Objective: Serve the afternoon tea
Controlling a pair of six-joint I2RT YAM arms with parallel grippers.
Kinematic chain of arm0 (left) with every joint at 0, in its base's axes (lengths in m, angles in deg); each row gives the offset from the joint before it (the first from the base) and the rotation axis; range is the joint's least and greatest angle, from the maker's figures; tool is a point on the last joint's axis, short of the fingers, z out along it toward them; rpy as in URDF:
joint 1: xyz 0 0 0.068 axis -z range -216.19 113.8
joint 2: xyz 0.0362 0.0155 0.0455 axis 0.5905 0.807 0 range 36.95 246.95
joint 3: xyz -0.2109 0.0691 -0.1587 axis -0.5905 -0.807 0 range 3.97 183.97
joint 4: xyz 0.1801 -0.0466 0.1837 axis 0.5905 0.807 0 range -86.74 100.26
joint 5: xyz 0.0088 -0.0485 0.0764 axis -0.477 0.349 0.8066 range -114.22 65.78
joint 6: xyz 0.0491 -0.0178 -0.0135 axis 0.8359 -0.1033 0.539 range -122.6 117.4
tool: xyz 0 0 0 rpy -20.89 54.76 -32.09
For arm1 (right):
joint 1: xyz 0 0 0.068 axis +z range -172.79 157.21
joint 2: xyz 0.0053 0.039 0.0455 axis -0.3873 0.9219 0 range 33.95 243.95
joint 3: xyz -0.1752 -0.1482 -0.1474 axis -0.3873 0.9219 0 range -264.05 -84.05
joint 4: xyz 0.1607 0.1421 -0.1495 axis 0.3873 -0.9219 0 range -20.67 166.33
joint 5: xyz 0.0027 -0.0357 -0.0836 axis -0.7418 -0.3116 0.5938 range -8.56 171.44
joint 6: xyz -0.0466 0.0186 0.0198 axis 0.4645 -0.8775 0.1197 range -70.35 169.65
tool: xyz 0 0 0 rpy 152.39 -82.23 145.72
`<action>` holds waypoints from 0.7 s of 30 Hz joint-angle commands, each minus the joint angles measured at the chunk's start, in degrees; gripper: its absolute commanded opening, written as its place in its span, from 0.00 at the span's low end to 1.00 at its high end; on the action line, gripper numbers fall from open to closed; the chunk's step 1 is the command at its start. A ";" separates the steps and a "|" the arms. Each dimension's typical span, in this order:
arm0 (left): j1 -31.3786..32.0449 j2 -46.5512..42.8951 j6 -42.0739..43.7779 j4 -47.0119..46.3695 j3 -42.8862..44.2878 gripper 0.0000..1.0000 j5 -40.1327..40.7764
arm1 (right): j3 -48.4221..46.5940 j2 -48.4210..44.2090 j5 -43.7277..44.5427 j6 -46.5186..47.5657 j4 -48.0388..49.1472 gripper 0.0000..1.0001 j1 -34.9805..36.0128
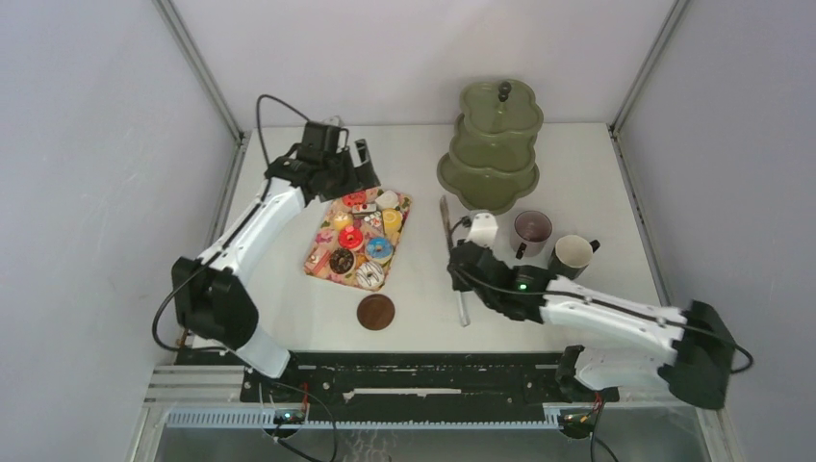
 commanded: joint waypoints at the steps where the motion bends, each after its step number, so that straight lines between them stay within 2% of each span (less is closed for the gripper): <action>1: 4.15 6.63 0.42 -2.67 9.44 0.95 -3.25 | -2.72 -11.86 1.35 4.00 -8.61 0.00 -3.64; 6: 4.27 10.99 -7.58 -15.12 10.62 0.94 -14.90 | -7.79 -19.60 1.84 4.30 -17.62 0.00 -11.42; 9: 4.25 14.70 -16.27 -25.43 10.51 0.94 -23.32 | -10.60 -21.74 0.90 4.73 -20.48 0.00 -15.97; 17: 4.55 29.95 -30.61 -42.48 16.44 0.94 -31.54 | -16.68 -24.26 -3.18 6.95 -23.02 0.00 -25.35; 21: 4.93 35.54 -33.47 -45.19 21.14 0.93 -32.92 | -18.51 -24.91 -4.84 7.74 -24.20 0.00 -29.33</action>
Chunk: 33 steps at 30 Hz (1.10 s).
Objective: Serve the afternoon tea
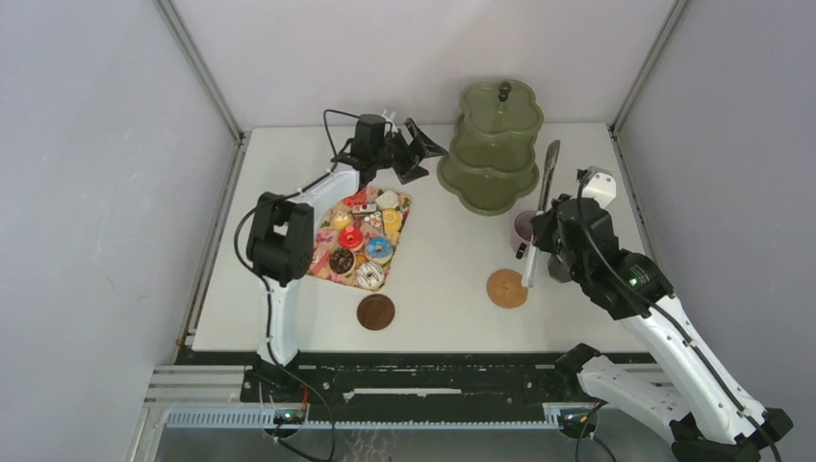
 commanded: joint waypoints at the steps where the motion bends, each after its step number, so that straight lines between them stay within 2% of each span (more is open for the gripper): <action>1: 0.60 4.57 -6.95 -8.75 8.27 0.92 -5.32 | -3.89 -1.72 -2.49 2.25 -0.32 0.00 -3.74; 8: 2.01 14.90 -9.27 -6.67 20.79 0.91 -7.61 | -5.21 -2.52 -5.78 2.82 -0.45 0.01 -7.95; 12: 2.74 18.89 -10.39 -5.72 25.47 0.88 -8.09 | -5.22 -2.42 -6.32 2.87 -0.44 0.01 -8.60; 15: 3.05 19.67 -9.72 -4.36 26.50 0.81 -7.97 | -5.21 -2.39 -6.54 2.93 -0.43 0.01 -9.13; 17: 3.20 19.38 -9.53 -4.36 25.98 0.73 -7.98 | -5.21 -2.25 -6.74 2.93 -0.40 0.01 -9.44; 21: 3.23 17.15 -9.40 -5.72 22.31 0.45 -7.49 | -5.21 -2.33 -7.12 2.86 -0.03 0.01 -9.72; 25: 3.19 12.94 -10.60 -10.26 14.51 0.26 -6.38 | -5.21 -2.40 -8.18 2.67 0.04 0.01 -9.70; 29: 3.28 6.43 -12.71 -15.90 5.18 0.24 -4.53 | -5.46 -2.44 -11.67 4.40 0.24 0.00 -9.69; 33: 3.36 1.25 -15.28 -21.19 -4.48 0.24 -2.81 | -6.10 -1.91 -18.76 7.83 0.34 0.00 -9.63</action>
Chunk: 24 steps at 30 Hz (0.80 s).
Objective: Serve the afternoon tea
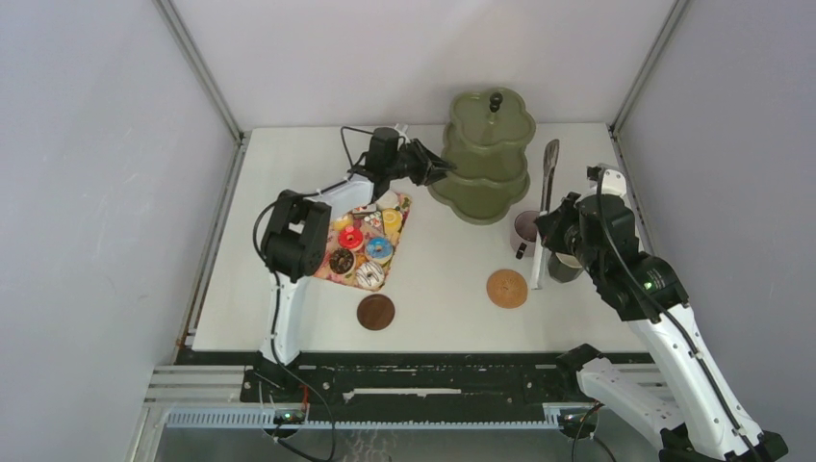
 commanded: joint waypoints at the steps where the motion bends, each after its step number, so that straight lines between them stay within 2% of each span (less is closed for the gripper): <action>1: 0.30 -9.36 -2.13 -9.11 -8.05 0.24 1.27 | -3.89 0.19 -8.14 4.92 1.89 0.00 -0.18; 4: 0.52 -12.55 -2.25 -10.12 -12.80 0.25 1.79 | -4.31 0.16 -10.26 6.12 1.39 0.00 0.00; 6: 0.92 -14.34 -2.06 -10.16 -14.94 0.31 2.22 | -4.43 -0.49 -11.84 6.95 1.55 0.00 0.15; 7: 1.08 -15.00 -1.99 -10.13 -15.95 0.37 2.29 | -4.65 -0.70 -13.12 7.62 1.71 0.00 0.18; 9: 1.10 -16.47 -1.72 -9.98 -17.83 0.56 2.28 | -5.03 -0.91 -16.47 9.58 2.02 0.00 0.56; 11: 1.15 -19.08 -1.04 -9.02 -20.24 0.69 3.29 | -5.71 -0.67 -20.88 12.05 1.90 0.00 1.93; 14: 1.13 -24.10 3.90 -2.69 -22.46 0.81 6.38 | -6.72 0.37 -24.79 15.10 0.67 0.01 5.48; 19: 0.74 -32.83 13.90 10.79 -23.10 0.86 11.33 | -8.78 3.28 -27.96 17.36 -2.33 0.03 12.89; 24: -3.68 -42.83 21.39 23.34 -28.31 0.86 15.70 | -9.59 9.38 -26.69 17.41 -6.27 0.06 22.29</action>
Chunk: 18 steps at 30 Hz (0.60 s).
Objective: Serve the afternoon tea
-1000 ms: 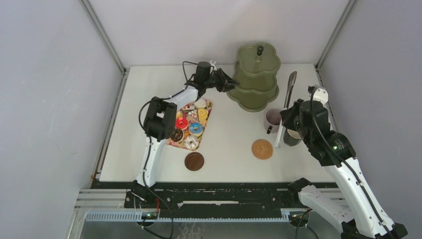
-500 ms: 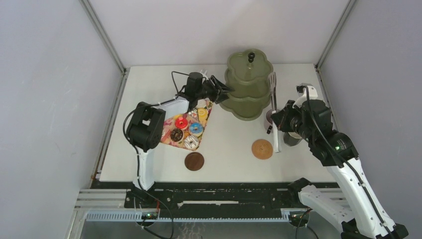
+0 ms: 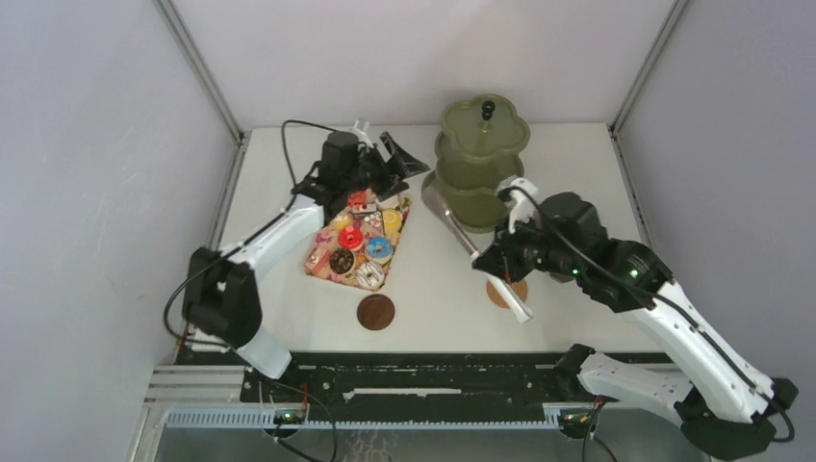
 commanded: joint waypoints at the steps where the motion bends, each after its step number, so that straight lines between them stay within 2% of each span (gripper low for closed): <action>1: -5.70 -11.04 10.04 13.45 -6.68 0.86 5.96 | -1.91 5.16 0.03 1.78 -1.97 0.06 7.00; 3: -9.54 -15.92 12.55 16.53 -10.17 0.86 7.14 | -1.05 7.96 2.54 0.40 -0.99 0.05 9.85; 6: -15.12 -22.61 18.00 22.13 -13.13 0.86 9.11 | 0.29 11.85 0.44 -1.78 3.65 0.06 11.09; 9: -20.03 -27.64 23.29 28.65 -14.18 0.87 11.15 | 0.25 17.10 0.85 -3.16 5.99 0.14 11.30; 13: -25.88 -31.52 26.71 32.64 -16.08 0.87 12.39 | -3.52 25.71 4.03 -3.09 4.87 0.18 11.32; 18: -32.29 -32.98 29.16 36.23 -16.76 0.87 11.44 | -6.46 31.46 4.67 -2.80 4.87 0.19 11.44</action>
